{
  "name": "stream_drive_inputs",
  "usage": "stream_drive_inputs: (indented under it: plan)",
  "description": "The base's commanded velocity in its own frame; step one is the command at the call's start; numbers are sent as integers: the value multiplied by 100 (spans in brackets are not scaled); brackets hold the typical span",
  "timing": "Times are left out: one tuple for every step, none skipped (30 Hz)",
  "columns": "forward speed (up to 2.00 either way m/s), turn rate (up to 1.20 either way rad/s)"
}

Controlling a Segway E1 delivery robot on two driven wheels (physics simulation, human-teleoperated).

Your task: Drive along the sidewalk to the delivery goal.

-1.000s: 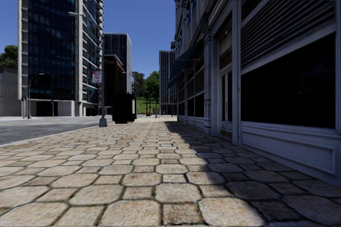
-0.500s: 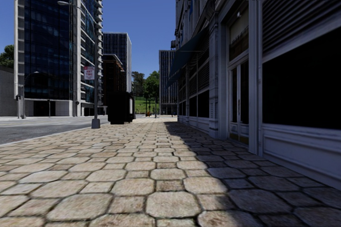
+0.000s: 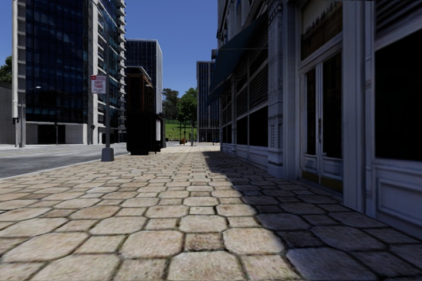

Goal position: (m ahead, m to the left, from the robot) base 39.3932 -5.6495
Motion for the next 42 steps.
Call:
stream_drive_inputs:
  plan:
    - [200, 0]
    - [200, 0]
    - [200, 0]
    - [200, 0]
    - [200, 0]
    - [200, 0]
    - [200, 0]
    - [200, 0]
    - [200, 0]
    - [200, 0]
    - [200, 0]
    - [200, 0]
    - [200, 0]
    - [200, 0]
    - [200, 0]
    - [200, 0]
    - [200, 0]
    - [200, 0]
    - [200, 0]
    - [200, 0]
    - [200, 0]
    - [200, 0]
    - [200, 0]
    - [200, 0]
    - [200, 0]
    - [200, 0]
    - [200, 0]
    - [200, 0]
    - [200, 0]
    - [200, 0]
    - [200, 0]
    - [200, 0]
    - [200, 0]
    - [200, 0]
    - [200, 0]
    - [200, 0]
    - [200, 0]
    - [200, 0]
    - [200, 0]
    - [200, 0]
    - [200, 0]
    - [200, 0]
